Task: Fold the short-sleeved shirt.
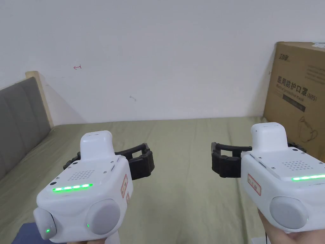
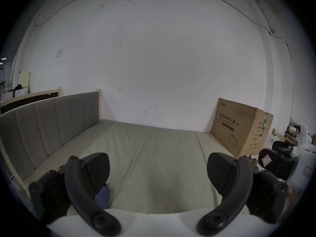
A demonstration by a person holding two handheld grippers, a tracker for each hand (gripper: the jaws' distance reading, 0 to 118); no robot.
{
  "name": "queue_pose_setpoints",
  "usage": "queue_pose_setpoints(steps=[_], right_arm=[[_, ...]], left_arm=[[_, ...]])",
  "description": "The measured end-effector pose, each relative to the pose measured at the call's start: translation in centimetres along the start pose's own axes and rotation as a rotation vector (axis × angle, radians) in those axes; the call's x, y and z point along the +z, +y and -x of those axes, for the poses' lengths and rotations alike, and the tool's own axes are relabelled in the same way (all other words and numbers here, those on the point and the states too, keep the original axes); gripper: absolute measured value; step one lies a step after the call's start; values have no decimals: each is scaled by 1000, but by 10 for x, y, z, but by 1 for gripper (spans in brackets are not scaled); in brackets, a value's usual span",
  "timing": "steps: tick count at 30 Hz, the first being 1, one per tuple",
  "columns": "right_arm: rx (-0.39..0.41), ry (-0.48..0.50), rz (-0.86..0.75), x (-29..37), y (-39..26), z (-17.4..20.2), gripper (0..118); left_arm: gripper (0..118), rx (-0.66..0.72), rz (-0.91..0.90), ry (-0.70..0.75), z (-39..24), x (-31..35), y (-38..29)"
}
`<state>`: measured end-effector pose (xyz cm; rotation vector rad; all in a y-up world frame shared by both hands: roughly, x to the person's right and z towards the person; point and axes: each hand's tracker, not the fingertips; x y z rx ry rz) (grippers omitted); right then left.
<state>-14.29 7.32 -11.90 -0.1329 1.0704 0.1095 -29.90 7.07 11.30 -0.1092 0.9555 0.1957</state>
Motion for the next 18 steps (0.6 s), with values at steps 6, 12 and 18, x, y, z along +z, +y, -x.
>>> queue_pose_setpoints(steps=[6, 12, 18], right_arm=[[1, 2, 18, -2, -4, 1, 118], [-7, 0, 25, -2, -4, 0, 118], [-10, -4, 18, 0, -3, -1, 118]], left_arm=[[115, 45, 6, 13, 0, 2, 4], [115, 39, 7, -15, -6, 3, 5], [115, 43, 8, -29, -8, 5, 3]])
